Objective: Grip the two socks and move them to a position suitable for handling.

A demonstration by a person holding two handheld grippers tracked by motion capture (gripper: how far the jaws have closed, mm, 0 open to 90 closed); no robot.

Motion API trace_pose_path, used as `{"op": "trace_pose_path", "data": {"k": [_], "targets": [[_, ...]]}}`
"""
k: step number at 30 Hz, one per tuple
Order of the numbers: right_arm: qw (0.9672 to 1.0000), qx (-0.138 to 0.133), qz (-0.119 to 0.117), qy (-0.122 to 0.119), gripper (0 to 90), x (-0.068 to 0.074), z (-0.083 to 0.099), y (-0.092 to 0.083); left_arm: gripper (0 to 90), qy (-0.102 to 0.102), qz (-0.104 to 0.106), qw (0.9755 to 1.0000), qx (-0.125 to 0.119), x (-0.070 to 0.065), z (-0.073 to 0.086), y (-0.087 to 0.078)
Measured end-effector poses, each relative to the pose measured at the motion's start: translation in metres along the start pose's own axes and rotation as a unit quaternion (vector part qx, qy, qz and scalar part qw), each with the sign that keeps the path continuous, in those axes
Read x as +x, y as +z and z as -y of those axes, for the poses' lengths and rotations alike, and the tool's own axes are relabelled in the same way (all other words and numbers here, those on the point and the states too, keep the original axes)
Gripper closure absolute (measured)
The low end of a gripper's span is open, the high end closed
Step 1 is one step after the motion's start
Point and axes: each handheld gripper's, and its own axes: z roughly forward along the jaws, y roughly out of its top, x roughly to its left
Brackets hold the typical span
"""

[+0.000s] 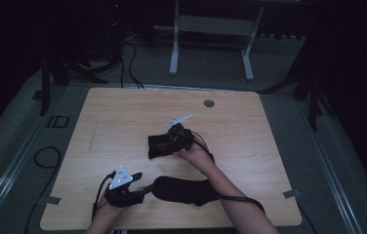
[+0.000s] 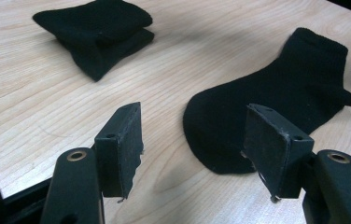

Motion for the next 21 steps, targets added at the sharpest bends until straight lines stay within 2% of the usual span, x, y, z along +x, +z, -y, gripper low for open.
{"op": "trace_pose_path", "data": {"k": [5,7,10,11,12,14,15,18,21], "targets": [[0.9992,0.030,0.023,-0.012,30.0,0.004,-0.011,0.037,37.6,-0.016,0.003,0.9999,-0.003,0.004,0.002,-0.001],[0.9989,0.042,0.019,-0.011,30.1,0.006,-0.012,0.048,37.6,-0.017,0.005,0.9998,-0.002,0.004,0.002,-0.001],[0.9958,0.081,0.031,-0.027,37.3,0.009,-0.007,0.063,37.6,-0.015,0.007,0.9999,-0.001,0.003,0.002,-0.001],[0.9947,0.084,0.041,-0.042,41.4,0.010,-0.004,0.065,37.7,-0.013,0.006,0.9999,-0.002,0.002,0.001,-0.001],[0.9949,0.077,0.046,-0.045,47.0,0.011,-0.002,0.064,37.7,-0.013,0.006,0.9999,-0.003,0.002,0.001,-0.001],[0.9945,0.076,0.056,-0.045,69.5,0.010,0.000,0.060,37.7,-0.015,0.006,0.9999,-0.002,0.003,0.000,0.000],[0.9943,0.075,0.062,-0.044,71.7,0.009,0.001,0.058,37.7,-0.015,0.006,0.9999,-0.001,0.003,0.000,0.001],[0.9947,0.073,0.061,-0.040,76.5,0.007,0.003,0.054,37.7,-0.018,0.002,0.9998,0.002,0.005,-0.001,0.003],[0.9969,0.057,0.050,-0.020,77.5,0.003,0.006,0.043,37.7,-0.021,-0.003,0.9998,0.001,0.006,-0.002,0.005]]}}
